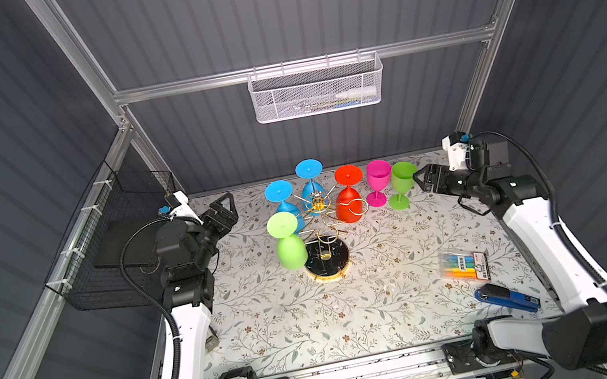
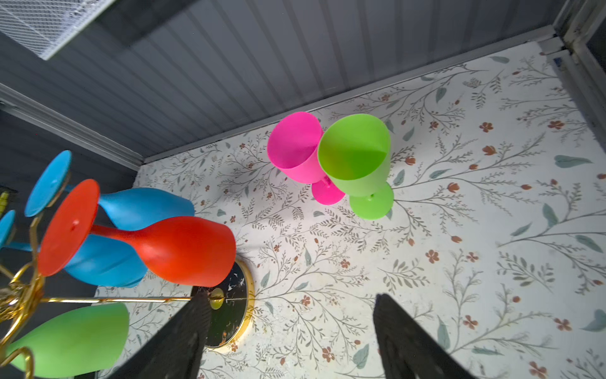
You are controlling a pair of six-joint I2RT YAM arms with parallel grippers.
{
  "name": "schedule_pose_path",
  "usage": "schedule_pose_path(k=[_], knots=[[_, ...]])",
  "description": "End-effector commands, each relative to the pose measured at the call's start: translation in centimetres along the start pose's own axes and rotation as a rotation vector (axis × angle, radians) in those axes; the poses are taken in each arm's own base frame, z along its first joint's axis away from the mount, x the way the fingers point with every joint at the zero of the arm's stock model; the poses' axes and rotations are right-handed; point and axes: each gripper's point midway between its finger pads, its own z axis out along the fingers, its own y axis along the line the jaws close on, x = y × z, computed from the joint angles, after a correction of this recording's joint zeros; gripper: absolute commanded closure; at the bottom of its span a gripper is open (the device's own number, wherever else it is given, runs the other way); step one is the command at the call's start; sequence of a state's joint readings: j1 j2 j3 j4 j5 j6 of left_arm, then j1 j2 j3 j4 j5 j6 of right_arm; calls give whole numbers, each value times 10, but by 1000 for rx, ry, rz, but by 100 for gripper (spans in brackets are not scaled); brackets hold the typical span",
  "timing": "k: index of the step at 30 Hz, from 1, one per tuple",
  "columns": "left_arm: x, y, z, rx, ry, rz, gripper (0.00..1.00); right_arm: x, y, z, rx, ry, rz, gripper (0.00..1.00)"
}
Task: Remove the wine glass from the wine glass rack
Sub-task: 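Open the right gripper and withdraw it from the placed glass, then move the left gripper to the second lime green glass and grasp it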
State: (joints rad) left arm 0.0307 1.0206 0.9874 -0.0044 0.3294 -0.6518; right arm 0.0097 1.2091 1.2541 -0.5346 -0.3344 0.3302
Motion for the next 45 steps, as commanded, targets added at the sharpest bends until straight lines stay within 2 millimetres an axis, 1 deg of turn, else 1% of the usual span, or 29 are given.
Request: schedule_pose_path(k=[1, 4, 6, 7, 11, 15, 20, 28, 29, 30, 38, 42, 45], knots=[[33, -27, -6, 156, 236, -107, 19, 2, 13, -8, -77, -27, 5, 19], [51, -37, -10, 236, 348, -148, 22, 12, 15, -10, -104, -21, 23, 19], [61, -42, -13, 282, 408, -169, 25, 19, 14, -6, -116, -9, 41, 18], [66, -43, -15, 298, 433, -170, 26, 18, 18, -13, -126, -29, 37, 18], [79, -43, -21, 321, 492, -129, 31, 22, 17, -12, -135, -27, 48, 18], [82, -50, -26, 374, 516, -109, 33, 22, 19, -13, -147, -36, 57, 18], [92, -48, -25, 401, 556, -121, 36, 22, 19, -13, -148, -35, 58, 18], [98, -54, -24, 426, 599, -111, 37, 24, 20, -10, -156, -24, 74, 17], [100, -54, -24, 423, 606, -113, 38, 25, 19, -9, -157, -22, 79, 17], [100, -54, -24, 420, 609, -112, 39, 19, 22, -9, -168, -44, 71, 17], [103, -58, -23, 431, 626, -118, 57, 19, 23, -7, -174, -37, 75, 17], [104, -60, -24, 437, 632, -118, 60, 20, 22, -7, -170, -36, 78, 17], [104, -62, -25, 441, 635, -119, 69, 20, 23, -7, -171, -38, 77, 17]])
